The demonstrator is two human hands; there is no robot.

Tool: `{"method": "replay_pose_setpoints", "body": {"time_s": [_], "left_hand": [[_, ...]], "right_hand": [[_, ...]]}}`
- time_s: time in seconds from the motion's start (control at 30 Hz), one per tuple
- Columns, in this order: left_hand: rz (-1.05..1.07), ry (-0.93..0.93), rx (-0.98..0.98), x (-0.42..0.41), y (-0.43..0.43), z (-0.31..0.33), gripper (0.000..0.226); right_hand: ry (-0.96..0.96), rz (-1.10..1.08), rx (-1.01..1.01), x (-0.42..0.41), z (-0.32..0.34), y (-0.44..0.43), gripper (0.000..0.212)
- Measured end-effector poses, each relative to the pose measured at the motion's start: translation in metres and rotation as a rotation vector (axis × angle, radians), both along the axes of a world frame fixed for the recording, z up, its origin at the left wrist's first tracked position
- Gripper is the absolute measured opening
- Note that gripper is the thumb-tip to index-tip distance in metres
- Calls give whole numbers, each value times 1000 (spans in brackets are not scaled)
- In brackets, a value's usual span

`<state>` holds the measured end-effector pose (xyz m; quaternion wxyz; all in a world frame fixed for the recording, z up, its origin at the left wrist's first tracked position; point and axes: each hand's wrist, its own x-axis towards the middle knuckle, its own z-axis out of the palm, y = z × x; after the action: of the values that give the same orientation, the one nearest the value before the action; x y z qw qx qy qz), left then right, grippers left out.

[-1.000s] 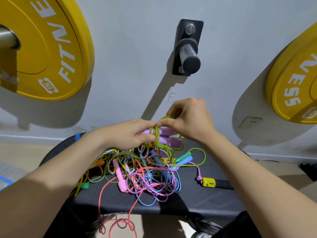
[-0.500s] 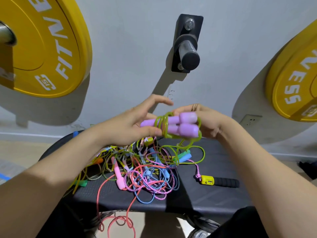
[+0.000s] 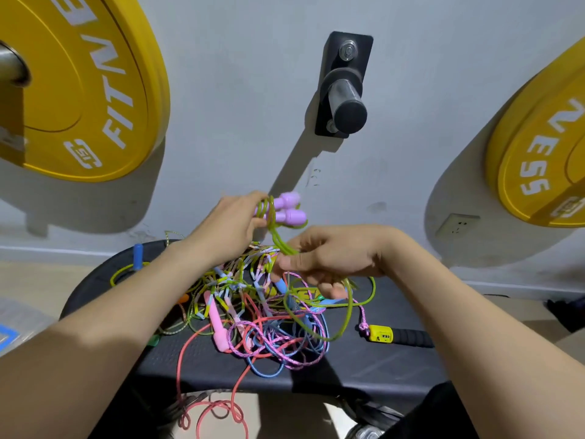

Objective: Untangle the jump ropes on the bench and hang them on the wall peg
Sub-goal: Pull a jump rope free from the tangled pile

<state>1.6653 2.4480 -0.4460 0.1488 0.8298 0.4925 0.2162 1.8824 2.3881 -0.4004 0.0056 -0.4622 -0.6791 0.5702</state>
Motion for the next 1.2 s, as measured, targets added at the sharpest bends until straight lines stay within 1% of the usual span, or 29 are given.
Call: {"method": "replay_pose_setpoints", "body": {"time_s": [0.07,0.13,0.2,0.23,0.27,0.33,0.37,0.43,0.47,0.5,0.53,0.57,0.6,0.63,0.7,0.77,0.8,0.87,0.93,1.0,1.03,1.1,1.13,1.2], "left_hand": [[-105,92,-48,1,-2,-1,36],[-212,129,-80,1,-6,4,41],[-316,52,-91,1,-11,11,42],[-354,4,-91,0,-13,14,42],[-380,-35,-95,-2,-13,14,43],[-404,-132,-161,-5,-14,16,44],[-415,-220,-233,-4,-15,18,44],[-470,-432,-350,1,-19,22,40],[-476,-521,-350,4,-19,24,38],[-452,-585,-319,6,-18,26,36],[-393,-618,-270,7,-15,26,35],[-307,-608,-213,7,-12,26,33],[-205,-558,-158,6,-9,26,32],[-104,-491,-115,4,-7,24,31],[30,-339,-31,-1,-5,20,27],[46,-165,52,-1,-7,17,21],[36,-75,67,0,-8,15,22],[20,65,76,2,-12,16,31],[-39,92,62,3,-14,21,35],[-198,93,-2,5,-18,25,30],[-287,96,-39,6,-20,26,25],[-423,69,-90,8,-27,27,18],[-458,38,-105,8,-29,27,18],[-509,-54,-148,8,-32,30,22]], "right_hand": [[67,-100,222,3,2,4,34],[58,-296,512,16,3,15,35],[36,-417,719,31,-1,25,37],[45,-451,768,37,-3,28,36],[75,-485,779,42,-6,31,31],[186,-552,714,48,-9,33,15],[227,-556,675,50,-10,34,10],[215,-506,621,52,-12,34,11],[195,-469,556,50,-13,33,10],[198,-423,445,46,-13,31,9],[210,-356,314,38,-13,28,13],[217,-284,191,29,-14,25,19],[193,-223,116,19,-13,22,23],[143,-186,91,8,-12,19,27],[-4,-124,120,-7,-11,15,31],[-137,-66,188,-14,-8,10,33],[-195,-39,282,-15,-5,8,34],[-282,6,598,-12,1,7,38],[-251,-23,869,-5,6,9,40],[-187,-112,1016,6,10,14,40],[-146,-183,1039,11,11,16,39],[-63,-365,1028,18,10,19,48],[-22,-443,1009,21,9,21,51],[78,-550,923,30,6,26,48]]}}
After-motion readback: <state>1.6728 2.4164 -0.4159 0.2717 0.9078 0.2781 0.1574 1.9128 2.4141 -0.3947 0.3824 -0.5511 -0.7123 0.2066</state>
